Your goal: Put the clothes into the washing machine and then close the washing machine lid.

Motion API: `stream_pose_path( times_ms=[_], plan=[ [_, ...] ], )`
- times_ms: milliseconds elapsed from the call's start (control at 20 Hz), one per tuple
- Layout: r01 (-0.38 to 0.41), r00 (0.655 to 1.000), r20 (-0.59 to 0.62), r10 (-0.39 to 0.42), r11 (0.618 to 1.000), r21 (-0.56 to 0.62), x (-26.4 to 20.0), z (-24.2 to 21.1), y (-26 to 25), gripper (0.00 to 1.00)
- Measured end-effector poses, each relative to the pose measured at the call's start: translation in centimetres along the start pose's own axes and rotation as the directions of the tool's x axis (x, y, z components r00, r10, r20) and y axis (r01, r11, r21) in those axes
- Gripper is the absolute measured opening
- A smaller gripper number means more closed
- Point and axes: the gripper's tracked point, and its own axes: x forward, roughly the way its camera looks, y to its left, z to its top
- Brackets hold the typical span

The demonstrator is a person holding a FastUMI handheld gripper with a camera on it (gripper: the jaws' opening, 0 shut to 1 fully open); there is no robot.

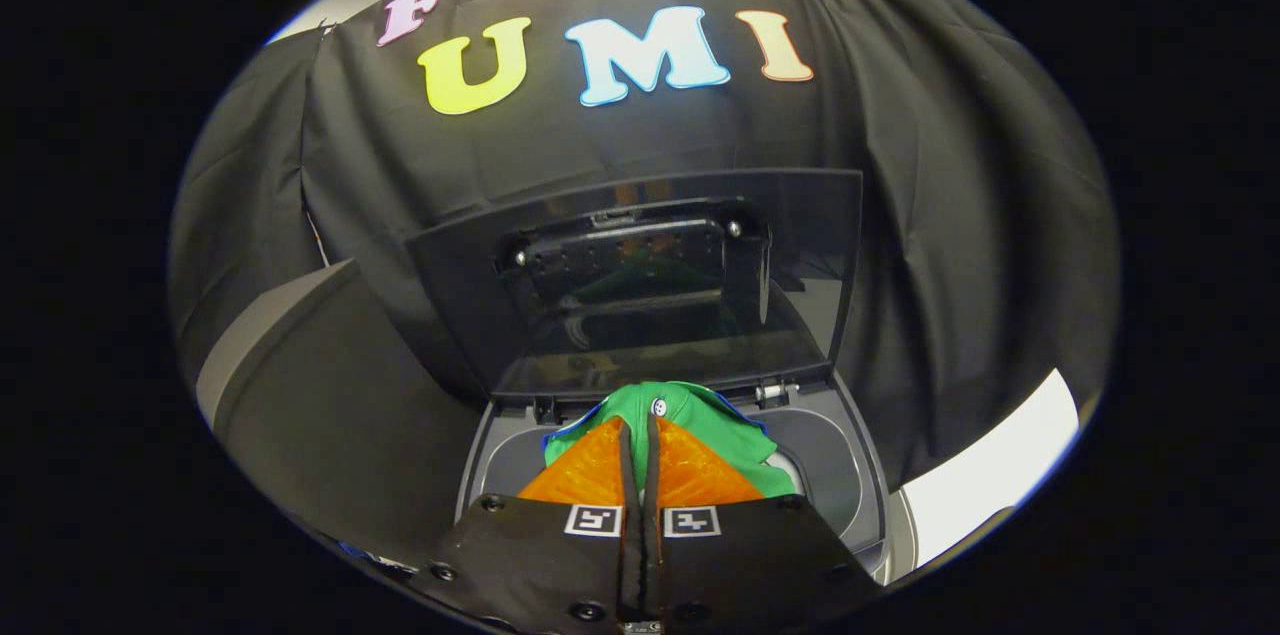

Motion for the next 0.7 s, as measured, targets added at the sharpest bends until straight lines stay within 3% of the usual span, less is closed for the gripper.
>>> stream_pose_path(
  times_ms=[700],
  plan=[
    [0.025, 0.995, -0.093, -0.023, 0.999, 0.024, 4.4, -7.0, -1.7, 0.02]
  ],
)
